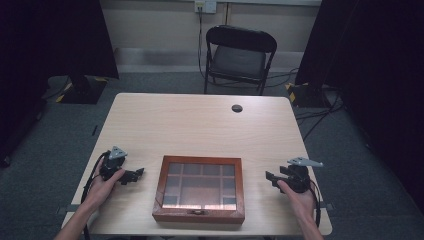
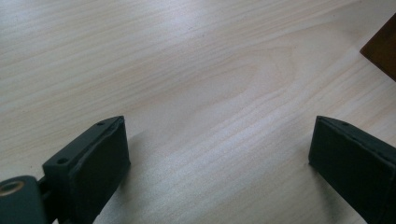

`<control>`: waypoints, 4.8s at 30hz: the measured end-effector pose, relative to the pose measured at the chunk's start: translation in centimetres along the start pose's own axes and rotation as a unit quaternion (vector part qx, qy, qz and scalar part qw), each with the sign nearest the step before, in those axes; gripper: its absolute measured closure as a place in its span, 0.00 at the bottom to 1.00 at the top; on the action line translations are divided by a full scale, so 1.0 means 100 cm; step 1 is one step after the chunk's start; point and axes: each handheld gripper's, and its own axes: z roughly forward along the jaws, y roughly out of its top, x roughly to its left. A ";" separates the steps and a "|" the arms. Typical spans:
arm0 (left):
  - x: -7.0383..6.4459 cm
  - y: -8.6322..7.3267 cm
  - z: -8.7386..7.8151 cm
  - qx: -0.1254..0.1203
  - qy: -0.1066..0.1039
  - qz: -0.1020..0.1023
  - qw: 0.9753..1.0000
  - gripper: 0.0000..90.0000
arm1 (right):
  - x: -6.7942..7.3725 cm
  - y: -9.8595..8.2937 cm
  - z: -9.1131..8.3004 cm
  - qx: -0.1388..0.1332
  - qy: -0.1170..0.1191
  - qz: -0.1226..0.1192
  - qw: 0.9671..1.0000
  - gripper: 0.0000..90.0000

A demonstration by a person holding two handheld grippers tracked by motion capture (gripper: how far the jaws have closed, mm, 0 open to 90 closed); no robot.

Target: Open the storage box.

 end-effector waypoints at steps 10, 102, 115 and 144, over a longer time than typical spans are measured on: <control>0.000 0.000 0.000 -0.001 -0.001 -0.001 1.000 0.05 | 0.012 0.010 -0.004 0.005 0.048 -0.025 0.999 0.48; -0.023 0.010 -0.013 -0.025 -0.046 0.018 0.998 0.19 | 0.193 0.021 0.027 0.093 0.364 -0.270 0.887 0.92; -0.030 0.015 -0.017 -0.025 -0.073 0.019 0.997 0.19 | 0.190 0.025 0.026 0.095 0.364 -0.270 0.886 0.92; -0.048 0.023 -0.025 -0.058 -0.170 0.055 0.982 0.18 | 0.192 0.072 0.004 0.078 0.372 -0.256 0.889 0.92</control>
